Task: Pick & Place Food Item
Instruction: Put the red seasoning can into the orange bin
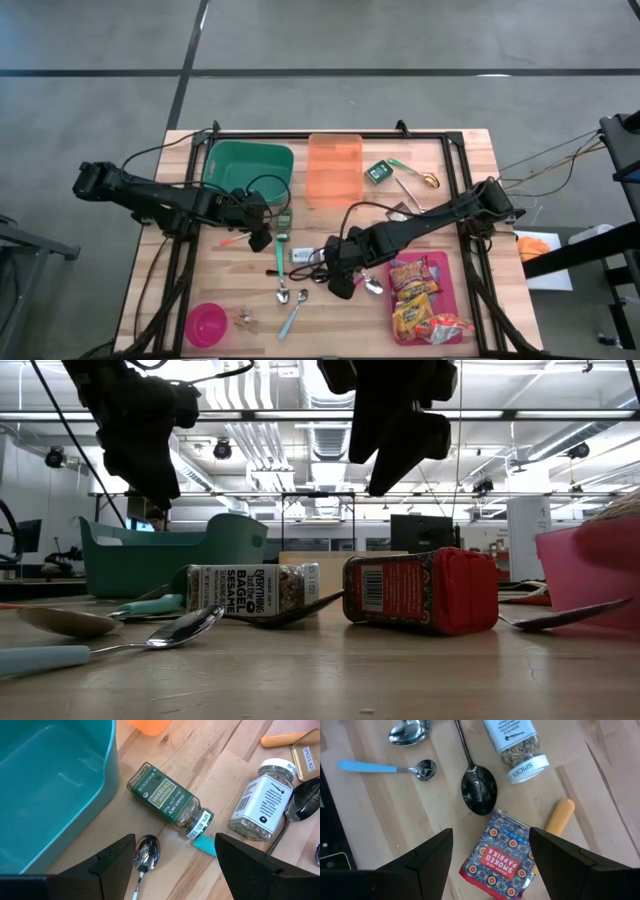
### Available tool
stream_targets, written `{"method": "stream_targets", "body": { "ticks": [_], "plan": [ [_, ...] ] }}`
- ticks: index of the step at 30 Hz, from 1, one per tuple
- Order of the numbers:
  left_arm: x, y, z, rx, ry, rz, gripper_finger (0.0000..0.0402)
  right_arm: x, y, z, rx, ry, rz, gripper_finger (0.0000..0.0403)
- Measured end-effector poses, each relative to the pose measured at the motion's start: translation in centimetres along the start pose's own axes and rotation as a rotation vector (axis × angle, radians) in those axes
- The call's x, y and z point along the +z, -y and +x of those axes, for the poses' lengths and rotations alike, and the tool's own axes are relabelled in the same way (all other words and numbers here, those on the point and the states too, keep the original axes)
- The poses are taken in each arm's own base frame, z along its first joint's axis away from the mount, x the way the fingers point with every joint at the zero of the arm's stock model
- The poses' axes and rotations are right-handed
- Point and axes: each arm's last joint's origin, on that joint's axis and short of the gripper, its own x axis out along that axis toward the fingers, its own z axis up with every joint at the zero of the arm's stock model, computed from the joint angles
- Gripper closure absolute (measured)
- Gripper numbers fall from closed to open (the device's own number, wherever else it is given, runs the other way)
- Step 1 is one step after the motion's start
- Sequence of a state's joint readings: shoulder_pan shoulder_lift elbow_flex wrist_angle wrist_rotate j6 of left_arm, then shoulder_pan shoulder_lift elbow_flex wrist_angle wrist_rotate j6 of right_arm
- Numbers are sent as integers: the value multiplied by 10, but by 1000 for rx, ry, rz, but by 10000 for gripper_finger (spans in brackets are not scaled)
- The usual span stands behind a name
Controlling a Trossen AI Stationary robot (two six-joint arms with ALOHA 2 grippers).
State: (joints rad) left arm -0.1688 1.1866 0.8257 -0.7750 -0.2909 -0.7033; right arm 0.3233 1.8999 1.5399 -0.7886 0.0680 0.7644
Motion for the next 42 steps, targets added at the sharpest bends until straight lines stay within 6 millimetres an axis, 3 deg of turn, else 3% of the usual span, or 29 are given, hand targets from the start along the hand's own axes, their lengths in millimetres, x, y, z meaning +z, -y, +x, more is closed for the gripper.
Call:
{"method": "stream_targets", "body": {
  "ticks": [8,18,22,31,42],
  "plan": [
    [0,0,0,0,0,0,126,-2,1,2,-7,-4,1,131],
    [0,0,0,0,0,0,127,-4,2,4,-13,-10,36,8],
    [-1,0,0,1,-2,1,127,-8,-2,4,-16,-11,57,11],
    [-1,0,0,1,-2,1,127,-27,3,18,-80,-29,286,13],
    [1,1,0,-8,10,-4,127,-29,9,31,-73,20,288,13]
  ]
}}
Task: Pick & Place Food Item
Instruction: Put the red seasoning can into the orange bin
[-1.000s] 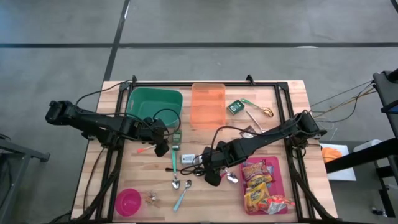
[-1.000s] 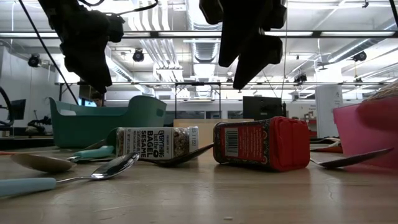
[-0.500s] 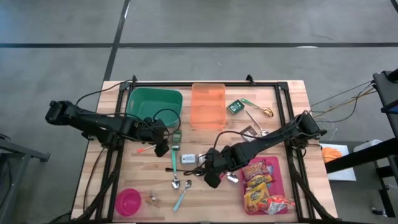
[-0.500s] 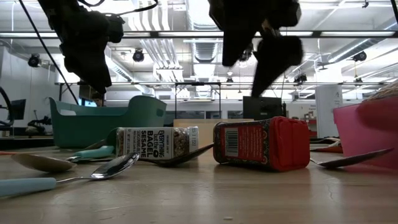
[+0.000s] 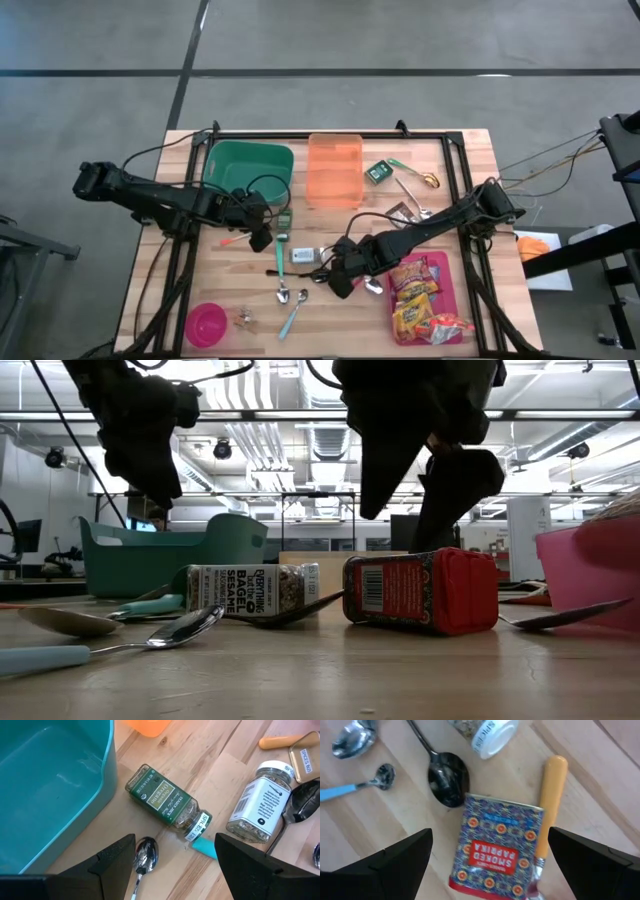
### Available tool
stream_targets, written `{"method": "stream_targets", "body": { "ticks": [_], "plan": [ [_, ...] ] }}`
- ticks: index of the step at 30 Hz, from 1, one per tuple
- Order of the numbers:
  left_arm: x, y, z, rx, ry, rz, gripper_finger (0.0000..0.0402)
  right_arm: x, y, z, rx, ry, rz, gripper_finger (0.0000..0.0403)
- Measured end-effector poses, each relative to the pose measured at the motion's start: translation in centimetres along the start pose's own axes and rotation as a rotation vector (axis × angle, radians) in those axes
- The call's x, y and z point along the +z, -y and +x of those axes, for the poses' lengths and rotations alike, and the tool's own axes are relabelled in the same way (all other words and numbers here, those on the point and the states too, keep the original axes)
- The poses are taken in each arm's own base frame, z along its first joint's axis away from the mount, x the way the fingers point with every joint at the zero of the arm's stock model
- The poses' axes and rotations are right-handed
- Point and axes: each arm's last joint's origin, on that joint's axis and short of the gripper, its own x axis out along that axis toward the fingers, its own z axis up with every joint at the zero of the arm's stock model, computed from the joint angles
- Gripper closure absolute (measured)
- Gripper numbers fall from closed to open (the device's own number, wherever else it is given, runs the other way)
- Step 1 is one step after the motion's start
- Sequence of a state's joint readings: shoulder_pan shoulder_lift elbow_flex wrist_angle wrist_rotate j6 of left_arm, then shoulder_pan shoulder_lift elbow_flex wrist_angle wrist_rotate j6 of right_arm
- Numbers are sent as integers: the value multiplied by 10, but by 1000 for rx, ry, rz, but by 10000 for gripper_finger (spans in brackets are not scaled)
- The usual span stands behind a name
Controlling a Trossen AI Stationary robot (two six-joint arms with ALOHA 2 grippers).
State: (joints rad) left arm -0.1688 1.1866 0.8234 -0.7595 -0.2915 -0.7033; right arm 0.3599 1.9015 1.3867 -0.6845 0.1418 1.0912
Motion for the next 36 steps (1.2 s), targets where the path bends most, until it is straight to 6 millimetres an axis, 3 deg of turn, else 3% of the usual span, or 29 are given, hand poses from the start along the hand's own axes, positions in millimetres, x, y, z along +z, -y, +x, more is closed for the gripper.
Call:
{"method": "stream_targets", "body": {
  "ticks": [6,15,21,25,30,36],
  "plan": [
    [0,0,0,-3,3,2,127,1,1,1,0,22,-16,13],
    [0,0,1,-6,7,5,127,-6,2,39,-77,-29,-52,13],
    [-4,-2,5,6,-9,11,127,-5,-1,43,-90,-35,-94,16],
    [-6,-2,6,6,-14,12,126,-3,-3,40,-81,-29,-111,49],
    [-5,-1,7,-2,-4,8,126,-3,-3,40,-81,-29,-119,125],
    [2,4,6,-61,67,46,126,-4,-3,41,-82,-30,-137,128]
  ]
}}
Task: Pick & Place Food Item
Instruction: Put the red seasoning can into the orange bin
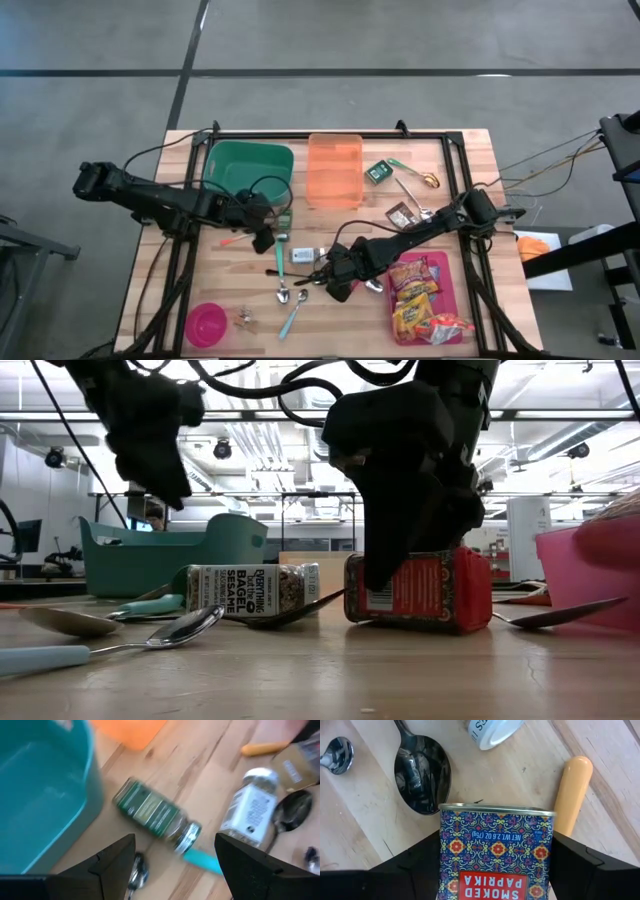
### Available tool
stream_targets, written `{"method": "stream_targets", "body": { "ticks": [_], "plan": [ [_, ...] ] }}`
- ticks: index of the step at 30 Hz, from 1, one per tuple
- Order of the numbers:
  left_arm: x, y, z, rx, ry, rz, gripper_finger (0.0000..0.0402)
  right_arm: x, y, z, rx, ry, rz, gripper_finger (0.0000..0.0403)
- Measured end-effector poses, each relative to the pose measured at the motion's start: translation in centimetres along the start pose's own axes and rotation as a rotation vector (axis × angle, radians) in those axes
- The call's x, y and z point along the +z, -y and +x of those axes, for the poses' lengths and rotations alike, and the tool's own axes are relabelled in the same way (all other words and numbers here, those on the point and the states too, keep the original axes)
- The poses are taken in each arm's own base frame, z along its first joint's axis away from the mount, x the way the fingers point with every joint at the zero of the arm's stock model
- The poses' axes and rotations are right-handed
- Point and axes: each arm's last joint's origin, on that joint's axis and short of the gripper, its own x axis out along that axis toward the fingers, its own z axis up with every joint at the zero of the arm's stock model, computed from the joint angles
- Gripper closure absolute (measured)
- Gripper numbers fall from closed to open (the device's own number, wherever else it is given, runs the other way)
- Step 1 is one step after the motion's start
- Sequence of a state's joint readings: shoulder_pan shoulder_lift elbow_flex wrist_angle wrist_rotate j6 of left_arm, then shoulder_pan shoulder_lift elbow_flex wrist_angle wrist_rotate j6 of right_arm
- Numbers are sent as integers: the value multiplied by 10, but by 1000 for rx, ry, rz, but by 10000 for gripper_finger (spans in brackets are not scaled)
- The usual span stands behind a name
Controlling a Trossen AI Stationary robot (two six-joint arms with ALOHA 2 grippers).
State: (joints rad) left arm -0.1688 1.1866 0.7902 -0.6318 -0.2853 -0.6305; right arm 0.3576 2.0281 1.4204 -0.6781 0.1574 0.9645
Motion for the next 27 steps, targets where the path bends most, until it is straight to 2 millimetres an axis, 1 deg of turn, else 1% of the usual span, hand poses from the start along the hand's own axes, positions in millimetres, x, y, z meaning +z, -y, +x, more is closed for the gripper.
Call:
{"method": "stream_targets", "body": {
  "ticks": [6,10,14,19,24,27],
  "plan": [
    [14,13,-2,-179,110,7,126,-3,-2,-2,-4,-2,-60,128],
    [22,19,-5,-272,174,-31,126,-5,-6,-12,-57,13,-138,128],
    [27,22,-6,-315,207,-105,126,-6,-14,-27,-104,50,-230,128],
    [31,24,-8,-349,240,-157,126,-6,-33,-50,-117,143,-365,128],
    [33,25,-9,-379,258,-197,126,-8,-52,-79,-168,289,-533,128],
    [36,28,-11,-437,266,-205,126,-8,-61,-96,-240,404,-611,128]
  ]
}}
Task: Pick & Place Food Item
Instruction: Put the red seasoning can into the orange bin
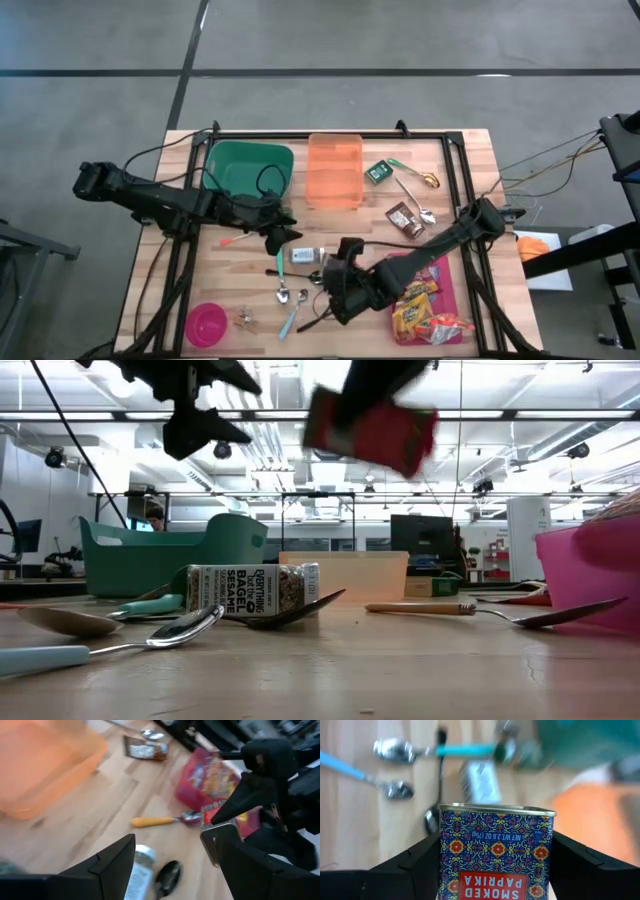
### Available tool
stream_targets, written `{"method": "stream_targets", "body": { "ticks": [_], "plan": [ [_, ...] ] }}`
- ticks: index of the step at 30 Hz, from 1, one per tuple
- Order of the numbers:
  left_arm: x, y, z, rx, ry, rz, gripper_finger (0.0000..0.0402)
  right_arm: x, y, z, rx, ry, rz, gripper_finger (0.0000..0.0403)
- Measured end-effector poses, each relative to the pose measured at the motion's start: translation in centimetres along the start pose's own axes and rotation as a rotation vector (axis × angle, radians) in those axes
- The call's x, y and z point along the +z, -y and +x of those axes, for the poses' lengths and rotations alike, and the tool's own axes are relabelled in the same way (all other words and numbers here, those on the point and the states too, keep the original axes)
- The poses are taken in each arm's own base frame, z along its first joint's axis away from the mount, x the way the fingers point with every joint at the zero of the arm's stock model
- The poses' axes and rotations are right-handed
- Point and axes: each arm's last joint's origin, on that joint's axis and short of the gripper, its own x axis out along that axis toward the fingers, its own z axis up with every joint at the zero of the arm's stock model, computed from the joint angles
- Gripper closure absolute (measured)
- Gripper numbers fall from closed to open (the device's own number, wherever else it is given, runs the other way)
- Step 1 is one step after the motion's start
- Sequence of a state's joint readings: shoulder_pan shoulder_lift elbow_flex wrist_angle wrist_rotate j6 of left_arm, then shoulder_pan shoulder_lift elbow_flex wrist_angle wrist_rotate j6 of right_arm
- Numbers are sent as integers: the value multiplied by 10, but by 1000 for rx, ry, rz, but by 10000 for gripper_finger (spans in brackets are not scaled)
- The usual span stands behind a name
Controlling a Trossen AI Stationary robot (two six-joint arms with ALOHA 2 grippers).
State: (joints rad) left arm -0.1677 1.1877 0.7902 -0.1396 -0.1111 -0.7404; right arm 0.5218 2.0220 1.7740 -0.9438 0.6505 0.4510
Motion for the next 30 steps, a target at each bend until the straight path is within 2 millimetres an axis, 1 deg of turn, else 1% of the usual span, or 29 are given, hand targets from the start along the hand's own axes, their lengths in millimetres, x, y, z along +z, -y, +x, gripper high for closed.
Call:
{"method": "stream_targets", "body": {
  "ticks": [4,7,11,18,24,27,30],
  "plan": [
    [5,6,0,-76,41,-23,126,15,5,-14,-72,88,-45,128],
    [6,8,-1,-96,55,-29,126,24,11,-19,-110,124,-49,128],
    [7,12,-1,-126,71,-35,126,30,16,-23,-171,155,-71,128],
    [9,21,-3,-198,117,-34,126,36,28,-17,-224,156,-71,128],
    [9,21,-3,-186,130,-35,127,40,32,-15,-250,166,-83,128],
    [9,22,2,-182,147,-34,127,41,35,-13,-254,167,-74,128],
    [8,21,13,-176,145,-28,127,41,36,-12,-254,163,-77,128]
  ]
}}
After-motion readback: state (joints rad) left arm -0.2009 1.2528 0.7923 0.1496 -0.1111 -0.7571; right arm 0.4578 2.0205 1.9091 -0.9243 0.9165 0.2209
